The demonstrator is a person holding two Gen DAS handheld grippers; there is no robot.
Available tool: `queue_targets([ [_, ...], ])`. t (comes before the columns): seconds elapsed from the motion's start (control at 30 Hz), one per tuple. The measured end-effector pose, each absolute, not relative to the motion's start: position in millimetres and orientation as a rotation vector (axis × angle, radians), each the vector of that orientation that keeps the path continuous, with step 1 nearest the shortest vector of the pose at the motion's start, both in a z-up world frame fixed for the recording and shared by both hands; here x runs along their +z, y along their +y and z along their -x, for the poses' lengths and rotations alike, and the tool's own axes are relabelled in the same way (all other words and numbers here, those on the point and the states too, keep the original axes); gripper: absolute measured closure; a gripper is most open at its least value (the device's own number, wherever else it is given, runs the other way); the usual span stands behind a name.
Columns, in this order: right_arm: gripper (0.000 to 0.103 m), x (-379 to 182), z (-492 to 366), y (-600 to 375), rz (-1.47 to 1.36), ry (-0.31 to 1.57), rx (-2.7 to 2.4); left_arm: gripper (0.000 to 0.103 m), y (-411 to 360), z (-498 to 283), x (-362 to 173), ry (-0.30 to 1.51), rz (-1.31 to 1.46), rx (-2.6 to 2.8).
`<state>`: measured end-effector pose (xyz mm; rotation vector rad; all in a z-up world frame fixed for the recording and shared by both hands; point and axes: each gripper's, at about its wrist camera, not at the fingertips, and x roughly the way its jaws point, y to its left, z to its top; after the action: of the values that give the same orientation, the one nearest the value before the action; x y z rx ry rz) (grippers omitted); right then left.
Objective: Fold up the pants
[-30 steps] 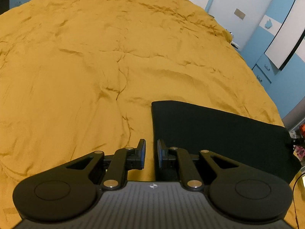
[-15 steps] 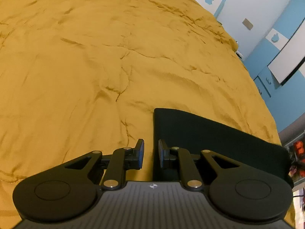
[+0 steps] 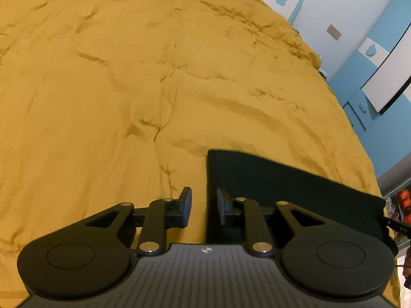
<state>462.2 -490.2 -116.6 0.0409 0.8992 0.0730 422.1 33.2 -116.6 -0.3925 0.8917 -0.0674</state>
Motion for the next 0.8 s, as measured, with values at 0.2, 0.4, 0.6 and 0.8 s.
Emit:
queue_targets([
  [0.2, 0.085, -89.5, -447.2, -485.8, -0.047, 0.782, -0.01, 0.054, 28.0, -441.0, -115.4, 0.869, 0.4, -0.098],
  [0.4, 0.088, -104.0, -461.7, -455.7, 0.013, 0.778, 0.095, 0.053, 3.5, -467.5, -139.9, 0.905, 0.297, -0.054],
  [0.6, 0.095, -128.5, -476.2, -468.8, -0.006, 0.818, 0.01, 0.065, 12.3, -480.9, -154.7, 0.914, 0.262, -0.004],
  [0.8, 0.092, -110.1, -455.4, -471.1, 0.011, 0.77, -0.037, 0.072, 17.8, -462.3, -126.4, 0.895, 0.22, 0.016],
])
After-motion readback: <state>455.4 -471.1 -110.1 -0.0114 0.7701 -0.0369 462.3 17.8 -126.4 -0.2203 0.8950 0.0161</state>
